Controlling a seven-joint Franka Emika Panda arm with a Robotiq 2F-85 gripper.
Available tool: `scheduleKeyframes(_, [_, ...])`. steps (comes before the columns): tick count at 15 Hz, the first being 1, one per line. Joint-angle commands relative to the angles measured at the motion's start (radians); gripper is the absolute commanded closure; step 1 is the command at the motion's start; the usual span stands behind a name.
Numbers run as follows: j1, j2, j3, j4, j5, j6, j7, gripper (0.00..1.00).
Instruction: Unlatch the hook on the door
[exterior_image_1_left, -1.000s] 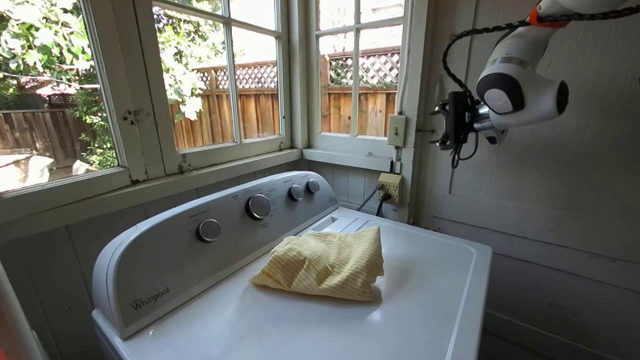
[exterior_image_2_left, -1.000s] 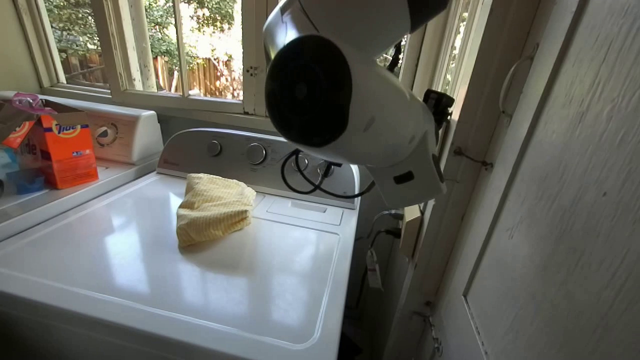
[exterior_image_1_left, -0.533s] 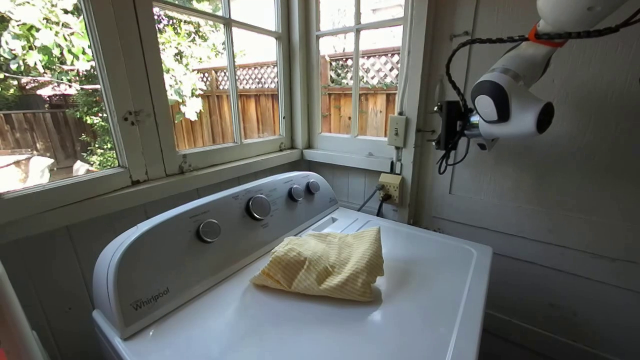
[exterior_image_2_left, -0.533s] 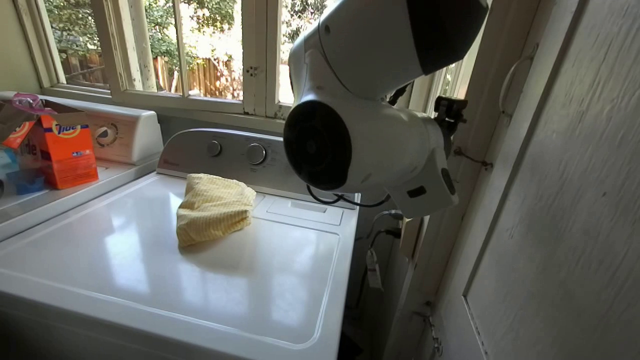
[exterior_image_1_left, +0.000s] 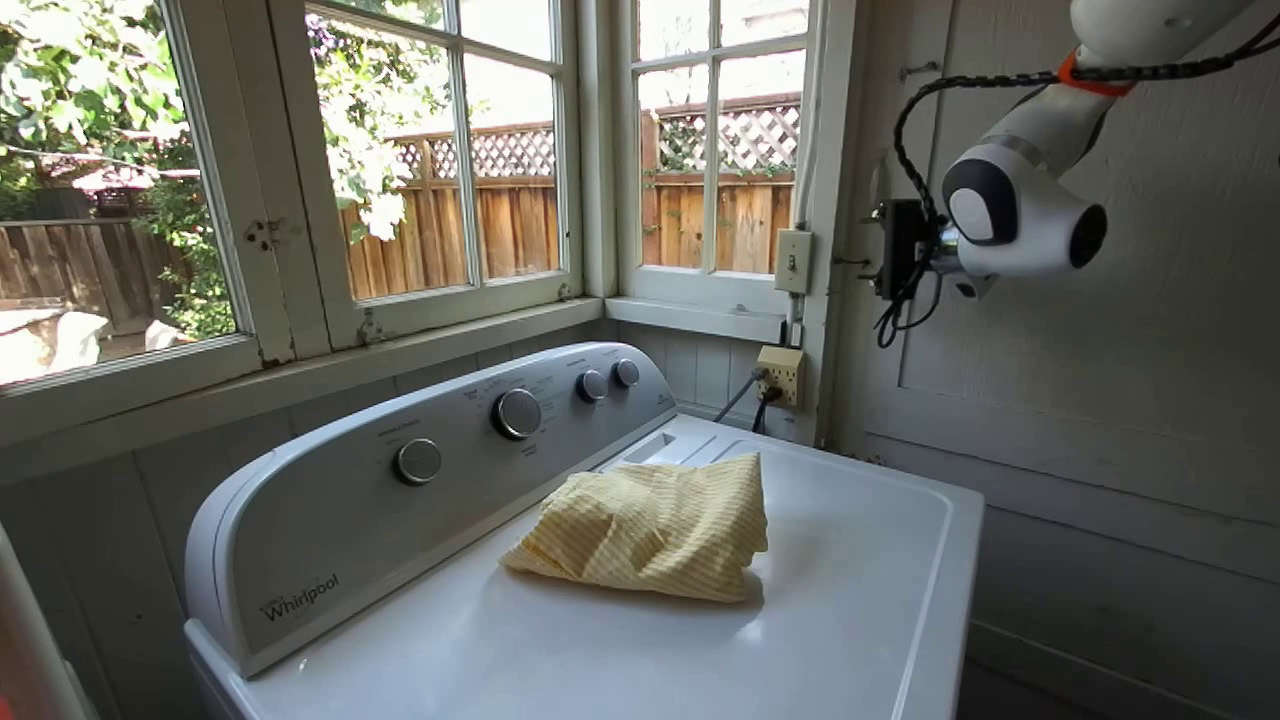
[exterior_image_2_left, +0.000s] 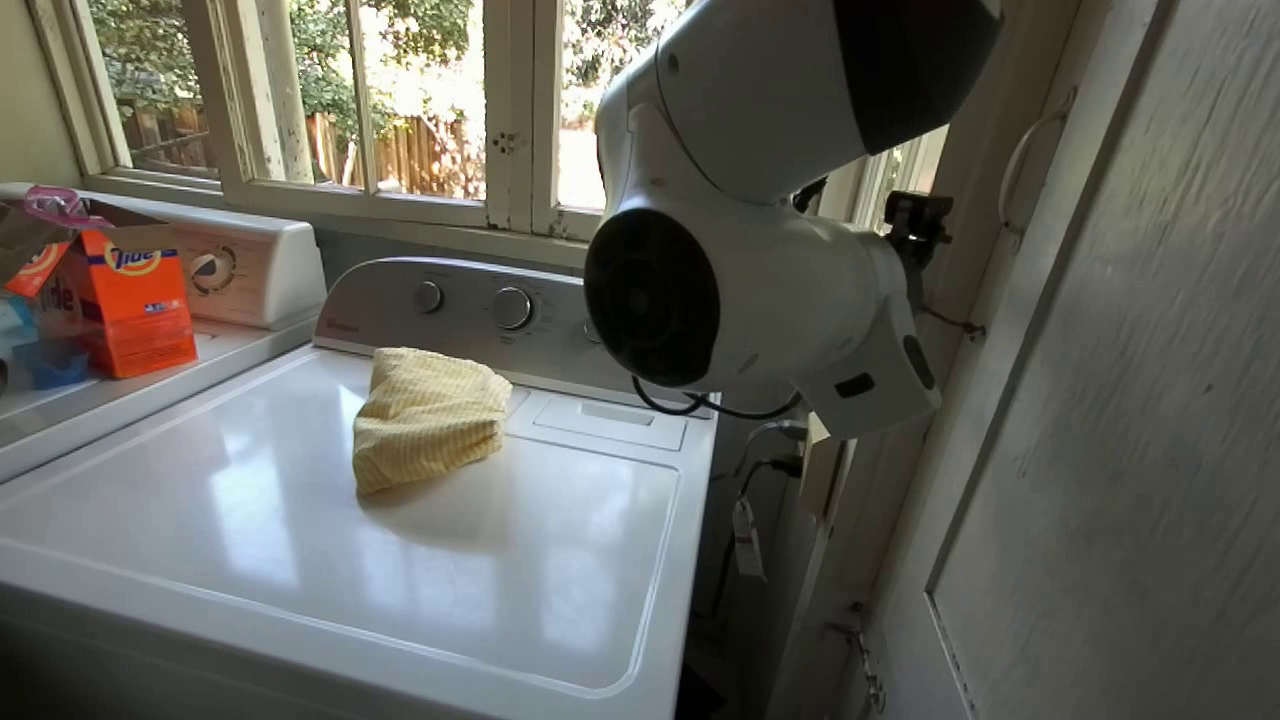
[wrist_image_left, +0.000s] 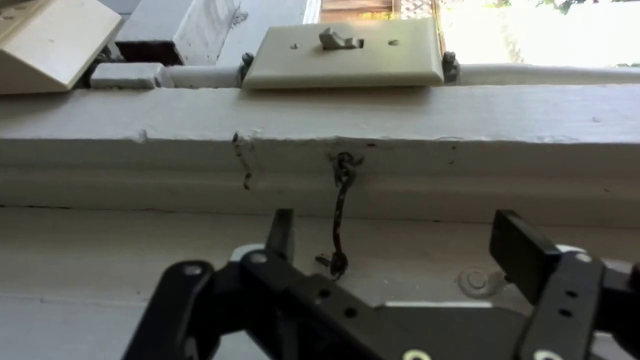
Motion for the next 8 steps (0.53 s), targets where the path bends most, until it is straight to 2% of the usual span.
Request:
scheduleKeyframes(1, [-0.015, 0.042, 0.003, 0.039, 0.094, 0.004, -0.092, 0.0])
scheduleKeyframes(3, [-0.027, 0.056, -0.004, 0.056, 0.102, -0.003, -0.113, 0.02])
scheduleKeyframes(4, [-0.04, 0.06, -0.009, 0.069, 0.059, 0.002, -0.085, 0.16])
scheduleKeyframes(5, [-0.044, 0.067, -0.012, 0.077, 0.057, -0.002, -0.084, 0.26])
scheduleKeyframes(8, [-0.053, 0.081, -0.013, 0.09, 0.076, -0.011, -0.103, 0.39])
